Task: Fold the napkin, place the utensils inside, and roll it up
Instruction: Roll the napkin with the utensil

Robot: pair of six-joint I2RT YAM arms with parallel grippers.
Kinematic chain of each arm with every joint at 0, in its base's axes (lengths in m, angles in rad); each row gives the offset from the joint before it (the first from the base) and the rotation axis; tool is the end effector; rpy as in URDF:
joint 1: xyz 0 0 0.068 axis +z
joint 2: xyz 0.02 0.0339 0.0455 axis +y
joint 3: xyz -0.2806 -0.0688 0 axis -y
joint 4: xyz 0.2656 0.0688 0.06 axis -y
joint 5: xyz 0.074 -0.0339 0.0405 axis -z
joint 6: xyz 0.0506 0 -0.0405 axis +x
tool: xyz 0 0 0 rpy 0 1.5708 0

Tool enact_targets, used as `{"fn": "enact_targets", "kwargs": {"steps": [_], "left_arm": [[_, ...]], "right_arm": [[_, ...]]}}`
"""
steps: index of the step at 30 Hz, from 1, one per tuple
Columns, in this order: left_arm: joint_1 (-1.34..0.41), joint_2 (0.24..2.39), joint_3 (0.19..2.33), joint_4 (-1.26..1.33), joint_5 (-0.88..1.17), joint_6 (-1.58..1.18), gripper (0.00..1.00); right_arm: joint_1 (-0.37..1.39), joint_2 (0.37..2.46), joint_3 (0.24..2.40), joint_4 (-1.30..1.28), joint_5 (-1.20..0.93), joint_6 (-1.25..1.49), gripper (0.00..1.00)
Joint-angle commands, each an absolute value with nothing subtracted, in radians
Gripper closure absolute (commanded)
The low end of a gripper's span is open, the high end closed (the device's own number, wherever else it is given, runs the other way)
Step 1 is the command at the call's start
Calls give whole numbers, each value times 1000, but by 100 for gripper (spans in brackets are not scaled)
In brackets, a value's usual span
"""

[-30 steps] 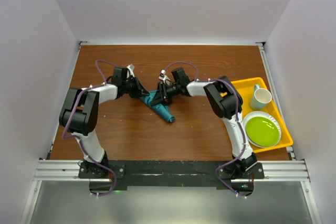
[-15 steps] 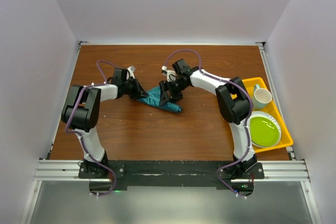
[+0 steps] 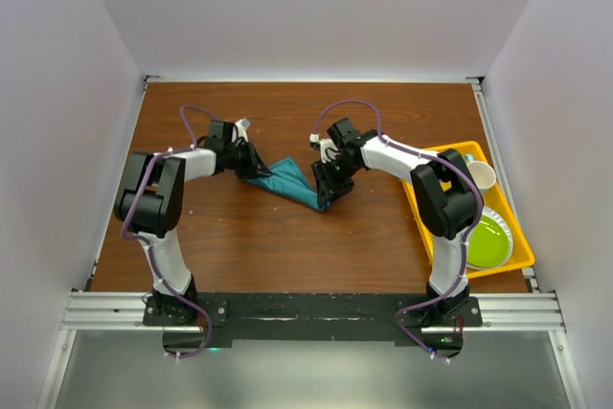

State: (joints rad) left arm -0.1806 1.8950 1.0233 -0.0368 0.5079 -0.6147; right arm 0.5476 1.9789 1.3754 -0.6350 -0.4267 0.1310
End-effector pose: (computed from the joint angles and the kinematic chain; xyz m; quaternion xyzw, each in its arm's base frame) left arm 0.3880 -0.0959 0.1216 -0.1174 0.9115 -0.3409 0.1981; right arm 0.3505 0.2382 0.1562 -0.2336 0.9358 0.2507 0.0829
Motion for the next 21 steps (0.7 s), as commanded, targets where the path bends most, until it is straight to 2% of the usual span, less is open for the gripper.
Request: {"fn": "enact_targets", "kwargs": {"steps": [1,4,7,10,12,17,21], "left_arm": [[-169,1928,1075,-113,483,-534,100],[-169,1927,1112,-144,482,-520,100],[-169,1925,1161,-186,472,-512,99],[-169,1914,1212,-222,453,-509,93],[-169,1895,1242,-239,443,-511,88],[-169,1829,1276,-267,425,-534,78],[-169,1775,1253,-279,411,-566,73]], "right_arm": [[541,1947,1365,-620,-394,127,63],[541,1963,1361,-609,-428,135,69],[542,1983,1358,-612,-453,147,69],[543,2006,1368,-626,-451,153,69],[543,2006,1379,-629,-442,156,65],[545,1982,1443,-678,-404,135,41],[567,1930,1500,-704,-270,59,26]]}}
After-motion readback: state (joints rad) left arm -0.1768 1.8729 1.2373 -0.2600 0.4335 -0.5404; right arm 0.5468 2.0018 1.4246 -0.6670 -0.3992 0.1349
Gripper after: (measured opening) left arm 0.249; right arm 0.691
